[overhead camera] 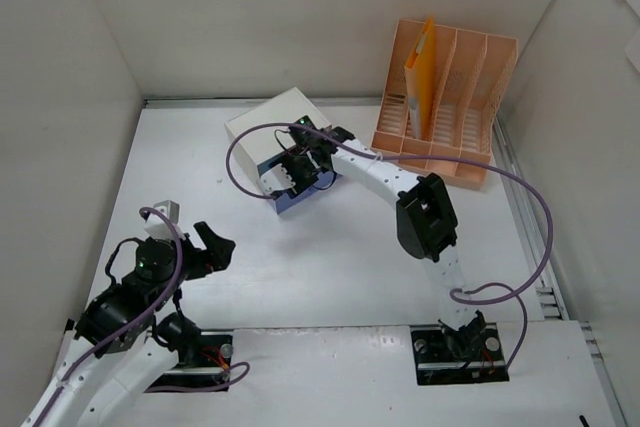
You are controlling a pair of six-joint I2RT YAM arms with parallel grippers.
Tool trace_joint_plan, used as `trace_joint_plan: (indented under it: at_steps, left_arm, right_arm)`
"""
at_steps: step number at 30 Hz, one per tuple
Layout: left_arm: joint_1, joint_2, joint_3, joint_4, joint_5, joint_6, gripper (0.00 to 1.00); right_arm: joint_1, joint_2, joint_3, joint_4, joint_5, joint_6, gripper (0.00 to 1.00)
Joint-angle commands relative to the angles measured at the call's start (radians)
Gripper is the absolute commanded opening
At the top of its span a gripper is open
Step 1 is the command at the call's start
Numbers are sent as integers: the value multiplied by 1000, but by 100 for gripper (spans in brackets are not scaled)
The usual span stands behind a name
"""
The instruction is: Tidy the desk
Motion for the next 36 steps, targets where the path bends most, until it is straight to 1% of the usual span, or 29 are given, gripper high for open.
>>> trace_joint_plan:
  at_steps: [1, 3, 4, 5, 6, 7, 8, 10, 11, 12, 13, 14, 19, 22, 23, 27, 32, 36]
  left_arm:
    - [-2, 16, 13, 52, 5, -12, 84]
    - [-2, 19, 16, 56, 5, -9, 83]
    - [-2, 24, 14, 59, 6, -9, 83]
    - [-2, 24, 16, 59, 6, -8, 83]
    - [-2, 28, 14, 64, 8, -9, 84]
    - [-2, 31, 16, 66, 9, -9, 83]
    - [-2, 34, 14, 67, 12, -8, 84]
    - [-2, 42, 14, 76, 16, -5, 84]
    - [-2, 45, 13, 79, 19, -3, 83]
    - [-2, 53, 14, 84, 20, 0, 84]
    - [-2, 54, 16, 84, 20, 2, 84]
    - [-2, 59, 17, 87, 22, 2, 83]
    - [-2, 73, 22, 95, 22, 8, 84]
    - [-2, 74, 19, 98, 22, 8, 83]
    - [-2, 74, 19, 99, 23, 6, 84]
    - [-2, 77, 17, 98, 22, 5, 83]
    - [-2, 71, 17, 90, 19, 3, 84]
    - [-2, 65, 22, 78, 11, 0, 83]
  right_arm:
    - [-15, -54, 26, 53, -6, 38, 48]
    - [-22, -84, 4, 53, -26, 38, 44]
    - [-30, -107, -8, 53, -69, 46, 30]
    - [-30, -120, -8, 53, -69, 46, 17]
    - [-41, -132, -20, 52, -86, 49, 6]
    - [-51, -146, -29, 52, -129, 50, 0]
    - [-58, -172, -40, 49, -150, 49, 0]
    - [-82, -198, -98, 32, -207, -20, 0]
    - [-87, -212, -115, -18, -217, -64, 0]
    - [-97, -212, -132, -49, -206, -135, 0]
    - [-98, -209, -137, -105, -197, -158, 0]
    - [-99, -203, -140, -127, -189, -175, 0]
    - [-95, -193, -203, -141, -143, -194, 0]
    - [-79, -149, -188, -120, -66, -137, 0]
    - [-78, -140, -184, -106, -50, -96, 0]
    - [-72, -110, -189, 42, 35, 10, 0]
    - [-55, -57, -162, 174, 119, 110, 0]
    - [-50, -14, -126, 244, 167, 168, 0]
